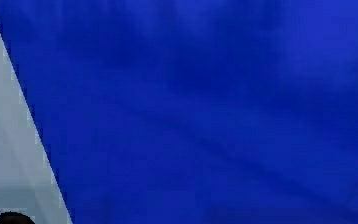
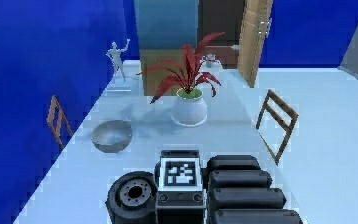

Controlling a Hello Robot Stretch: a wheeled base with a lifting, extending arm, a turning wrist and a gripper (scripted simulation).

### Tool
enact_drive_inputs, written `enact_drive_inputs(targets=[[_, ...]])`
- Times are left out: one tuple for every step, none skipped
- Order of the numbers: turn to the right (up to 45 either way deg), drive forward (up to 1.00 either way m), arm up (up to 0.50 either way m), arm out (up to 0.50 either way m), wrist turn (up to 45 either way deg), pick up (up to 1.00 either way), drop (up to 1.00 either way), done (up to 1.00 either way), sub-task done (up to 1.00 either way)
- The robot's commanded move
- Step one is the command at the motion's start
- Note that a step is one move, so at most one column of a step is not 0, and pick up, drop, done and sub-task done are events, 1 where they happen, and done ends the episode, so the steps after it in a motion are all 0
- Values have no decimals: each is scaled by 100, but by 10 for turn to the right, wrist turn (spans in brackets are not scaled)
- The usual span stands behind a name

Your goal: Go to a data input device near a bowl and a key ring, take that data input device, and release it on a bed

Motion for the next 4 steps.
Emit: enact_drive_inputs(targets=[[450,0,0,0,0,0,0,0,0],[450,0,0,0,0,0,0,0,0],[450,0,0,0,0,0,0,0,0],[420,0,0,0,0,0,0,0,0]])
